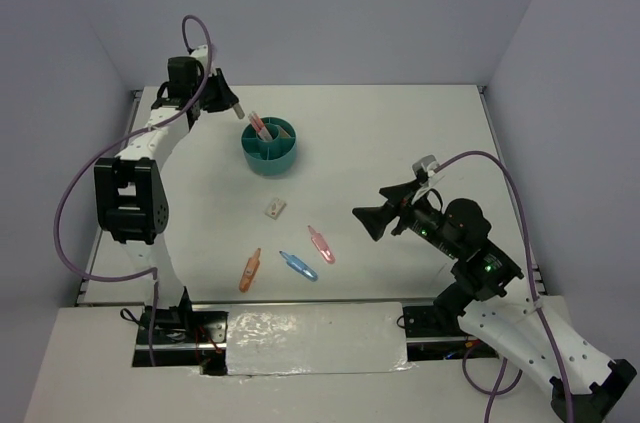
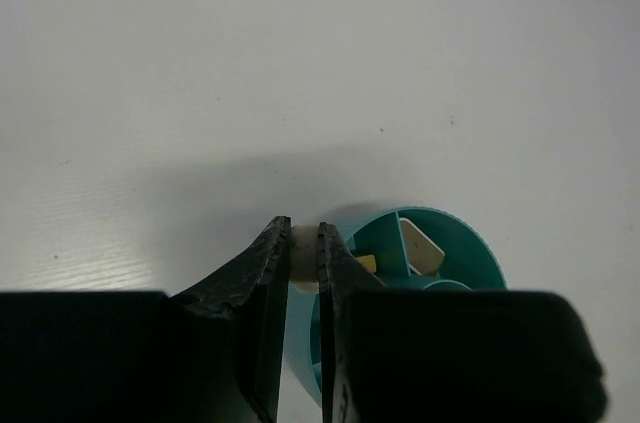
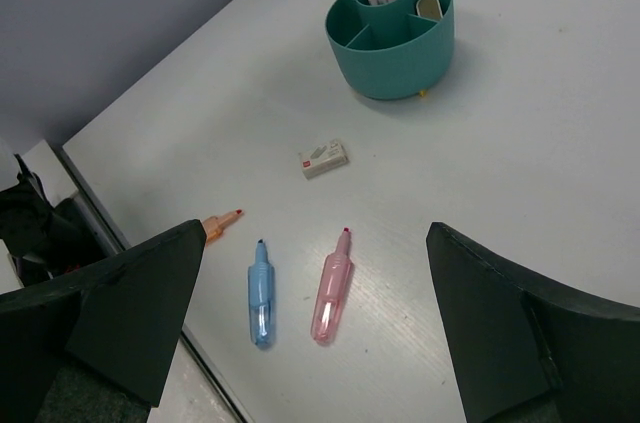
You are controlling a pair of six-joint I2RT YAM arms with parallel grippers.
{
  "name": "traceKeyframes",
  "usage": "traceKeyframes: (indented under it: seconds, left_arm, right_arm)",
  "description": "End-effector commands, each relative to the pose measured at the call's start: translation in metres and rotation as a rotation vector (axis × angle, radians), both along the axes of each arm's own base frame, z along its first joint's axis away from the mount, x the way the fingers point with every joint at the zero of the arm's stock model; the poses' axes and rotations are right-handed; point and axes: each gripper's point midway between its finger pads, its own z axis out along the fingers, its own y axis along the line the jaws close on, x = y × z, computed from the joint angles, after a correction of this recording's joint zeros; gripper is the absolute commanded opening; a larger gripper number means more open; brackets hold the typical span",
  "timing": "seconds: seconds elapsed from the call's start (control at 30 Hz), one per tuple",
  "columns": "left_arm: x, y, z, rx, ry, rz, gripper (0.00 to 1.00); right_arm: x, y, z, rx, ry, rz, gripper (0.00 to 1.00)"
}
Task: Sort the stationery into containers
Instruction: Place the stationery in the storage box.
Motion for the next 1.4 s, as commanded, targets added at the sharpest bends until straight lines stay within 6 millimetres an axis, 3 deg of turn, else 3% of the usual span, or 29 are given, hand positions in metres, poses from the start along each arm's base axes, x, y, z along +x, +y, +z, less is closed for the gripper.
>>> traceKeyframes:
  seconds: [0.0,0.3,0.8,1.07,1.2,1.33,1.37]
  left_arm:
    - [0.005,-0.012,0.021,-0.074,-0.078,-0.073,0.0]
    - [-0.001,-0.022,0.012,-0.106,-0.053,-0.128,0.05]
    - [-0.004,-0.031,-0.025,-0.143,0.018,-0.178,0.14]
    - [-0.007,-0.028,-0.022,-0.132,0.01,-0.16,0.48]
    - [-0.008,-0.028,-0.019,-0.134,0.008,-0.155,0.53]
    - [-0.01,-0.021,0.004,-0.128,-0.03,-0.103,0.61]
    - [-0.011,-0.018,0.008,-0.126,-0.029,-0.08,0.7]
  right_arm:
    - [0.001,0.001,0.004,-0.006,-0.022,0.008,1.0]
    - [0.001,0.001,0.002,-0.009,-0.025,0.01,1.0]
    - [0.003,0.004,-0.001,-0.02,-0.026,0.02,1.0]
    - [0.001,0.007,-0.003,-0.029,-0.027,0.047,1.0]
    - [0.002,0.008,-0.006,-0.038,-0.019,0.049,1.0]
    - [0.007,0.011,-0.013,-0.059,0.006,0.045,1.0]
    - [0.01,0.012,-0.019,-0.078,0.028,0.042,1.0]
